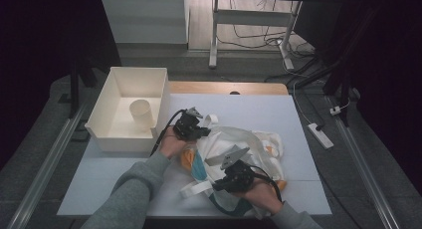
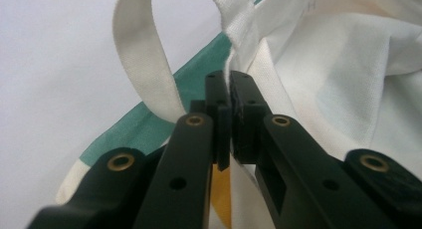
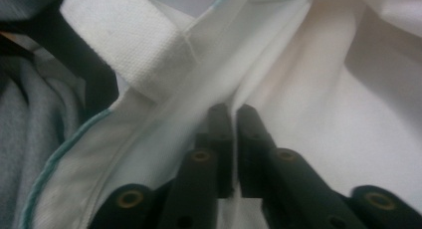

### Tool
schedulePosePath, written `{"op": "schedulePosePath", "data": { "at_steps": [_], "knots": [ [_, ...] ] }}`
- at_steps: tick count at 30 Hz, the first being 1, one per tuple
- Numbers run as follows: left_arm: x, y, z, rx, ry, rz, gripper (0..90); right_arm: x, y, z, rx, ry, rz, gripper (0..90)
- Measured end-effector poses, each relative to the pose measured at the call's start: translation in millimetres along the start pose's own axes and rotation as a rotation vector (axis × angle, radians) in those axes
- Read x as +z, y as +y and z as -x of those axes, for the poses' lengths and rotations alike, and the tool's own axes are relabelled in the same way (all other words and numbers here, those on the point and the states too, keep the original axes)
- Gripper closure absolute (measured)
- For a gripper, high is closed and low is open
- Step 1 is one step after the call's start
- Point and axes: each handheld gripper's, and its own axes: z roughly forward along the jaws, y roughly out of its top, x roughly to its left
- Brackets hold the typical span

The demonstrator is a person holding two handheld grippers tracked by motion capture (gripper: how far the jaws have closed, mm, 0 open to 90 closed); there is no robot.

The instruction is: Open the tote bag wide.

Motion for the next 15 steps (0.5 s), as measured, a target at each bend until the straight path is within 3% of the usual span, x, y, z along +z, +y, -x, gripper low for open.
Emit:
{"op": "schedulePosePath", "data": {
  "at_steps": [3,6,9,12,15],
  "knots": [
    [0.5,-0.2,0.1,-0.001,-0.002,-0.001,86.3,-12.6,0.7,2.4,0.009,-0.014,0.054,67.7],
    [1.0,0.0,0.6,-0.001,0.0,-0.001,86.3,-26.2,3.1,8.7,0.043,-0.096,0.115,63.1],
    [1.3,0.1,1.1,0.0,0.001,-0.001,86.2,-24.1,5.6,16.2,0.071,-0.169,0.105,57.1],
    [1.2,0.0,1.5,0.001,0.002,-0.002,86.1,-9.2,10.0,23.1,0.1,-0.184,0.074,53.7],
    [1.1,0.0,2.2,0.005,0.003,-0.002,86.1,6.1,15.7,24.7,0.096,-0.172,0.033,53.3]
  ]
}}
